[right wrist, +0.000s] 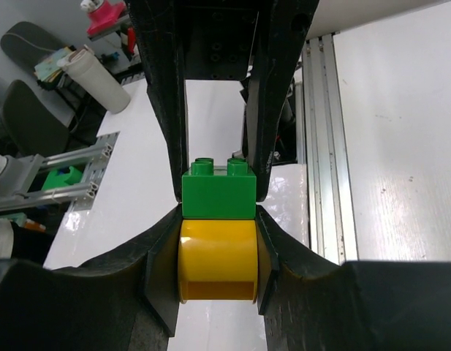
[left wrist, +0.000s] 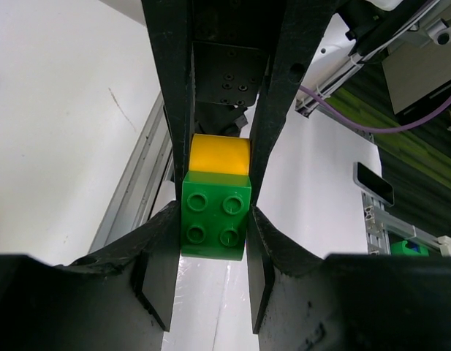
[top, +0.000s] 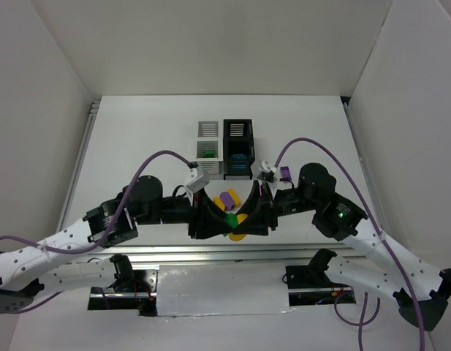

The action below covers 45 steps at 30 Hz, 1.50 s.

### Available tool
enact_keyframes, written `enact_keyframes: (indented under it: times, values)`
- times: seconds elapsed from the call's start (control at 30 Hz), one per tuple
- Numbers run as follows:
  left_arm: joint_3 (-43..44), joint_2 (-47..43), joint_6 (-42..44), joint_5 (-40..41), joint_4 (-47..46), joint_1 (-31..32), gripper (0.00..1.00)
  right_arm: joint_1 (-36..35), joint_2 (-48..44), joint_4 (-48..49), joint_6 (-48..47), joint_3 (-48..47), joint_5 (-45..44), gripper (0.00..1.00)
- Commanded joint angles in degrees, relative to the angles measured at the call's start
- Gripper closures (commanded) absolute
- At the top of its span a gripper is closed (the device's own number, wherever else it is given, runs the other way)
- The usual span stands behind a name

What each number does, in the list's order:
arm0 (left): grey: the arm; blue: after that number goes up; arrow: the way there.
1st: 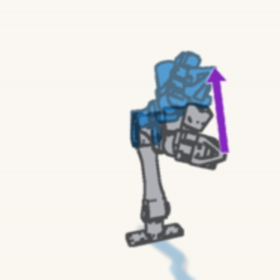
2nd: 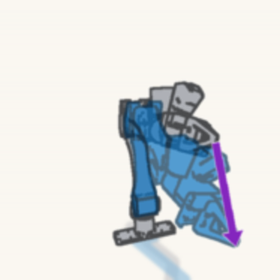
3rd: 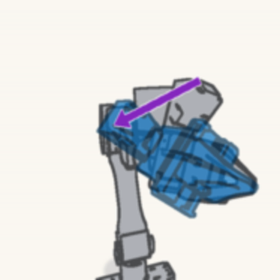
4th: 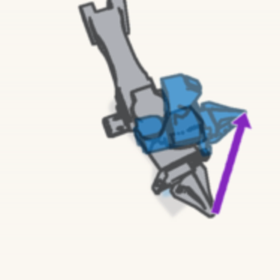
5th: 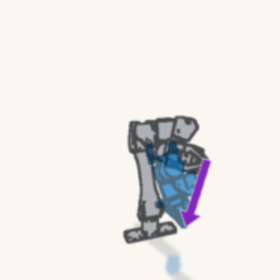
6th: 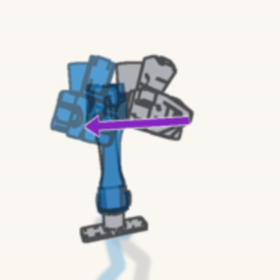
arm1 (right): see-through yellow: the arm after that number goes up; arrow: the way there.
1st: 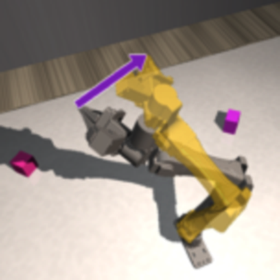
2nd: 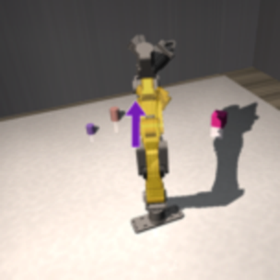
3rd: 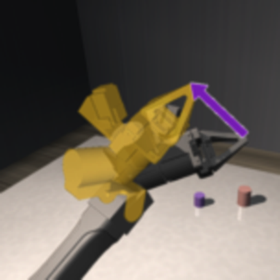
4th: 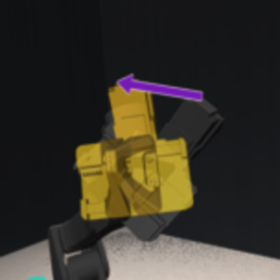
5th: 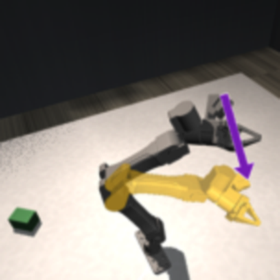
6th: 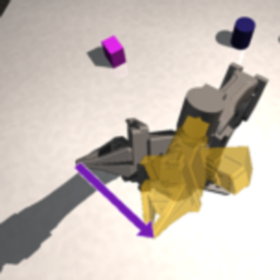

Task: Sort the legos into containers by color

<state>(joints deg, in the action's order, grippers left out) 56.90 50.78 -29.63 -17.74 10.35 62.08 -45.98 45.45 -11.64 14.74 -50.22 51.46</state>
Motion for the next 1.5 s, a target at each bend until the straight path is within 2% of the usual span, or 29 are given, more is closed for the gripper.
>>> enact_keyframes:
  times: [0.0,0.17,0.3,0.37,0.4,0.43,0.47,0.5,0.53,0.63,0.83,0.97,1.07,1.1,1.13,1.3,1.4,1.43,1.47]
  values:
    - [4.0,-1.8,0.4,4.5,0.1,-3.4,1.00,0.1,-1.2,-2.2,-4.4,0.3,-0.2,1.00]
    - [7.8,-3.8,0.4,0.1,3.4,-15.1,1.00,2.1,-2.8,-2.8,-4.7,3.1,0.0,1.00]
    - [10.2,-0.5,-0.7,-5.3,2.7,-21.6,1.00,4.2,-3.3,-3.4,-4.6,3.9,-0.5,1.00]
    - [11.7,1.7,0.7,0.1,4.1,-22.1,1.00,4.8,-4.3,-2.9,-2.9,4.5,-3.8,1.00]
    - [12.7,4.0,1.3,4.6,5.5,-22.1,1.00,4.8,-4.8,-2.7,-2.0,4.7,-10.3,1.00]
    - [12.1,4.8,2.2,14.0,4.6,-22.1,1.00,4.8,-6.1,-2.2,0.3,5.0,-14.2,1.00]
    - [10.9,5.6,2.4,17.8,2.4,-22.1,1.00,4.8,-6.5,-2.1,1.1,5.0,-16.9,1.00]
    - [7.1,6.8,2.3,22.9,-4.1,-22.1,1.00,4.6,-7.0,-2.3,2.0,4.7,-21.7,1.00]
    - [5.3,7.5,1.4,30.7,-7.2,-22.2,1.00,4.8,-7.7,-2.8,3.1,4.1,-23.1,1.00]
    - [2.2,12.9,2.0,38.2,-17.3,-23.4,1.00,4.8,-9.5,-4.2,7.0,2.8,-27.3,1.00]
    - [0.3,24.9,5.9,44.2,-33.1,-23.9,1.00,4.8,-13.9,-6.0,11.3,3.2,-27.3,1.00]
    - [0.4,30.9,5.2,45.9,-36.1,-24.6,1.00,4.8,-15.9,-6.9,11.7,4.5,-26.9,1.00]
    - [1.0,33.7,5.1,46.2,-35.9,-25.2,0.95,4.8,-16.6,-7.4,11.4,5.1,-27.2,1.00]
    - [1.8,35.4,4.8,46.5,-35.5,-25.3,0.86,4.8,-16.7,-7.9,11.4,5.0,-27.2,1.00]
    - [2.4,37.7,4.2,45.7,-35.0,-26.1,0.82,4.8,-16.5,-8.3,10.8,4.9,-27.0,1.00]
    - [1.4,39.5,2.8,44.9,-35.5,-26.8,0.74,4.8,-16.1,-8.6,10.3,4.5,-26.8,1.00]
    - [0.4,39.5,2.0,44.5,-36.6,-27.0,0.52,4.8,-15.4,-8.7,9.8,4.3,-26.8,1.00]
    - [0.5,39.5,1.7,44.0,-36.6,-27.0,0.38,4.7,-14.7,-8.6,9.5,4.1,-26.5,1.00]
    - [0.5,39.5,1.6,43.1,-36.5,-27.3,0.33,4.8,-14.3,-8.5,9.4,3.9,-26.3,1.00]
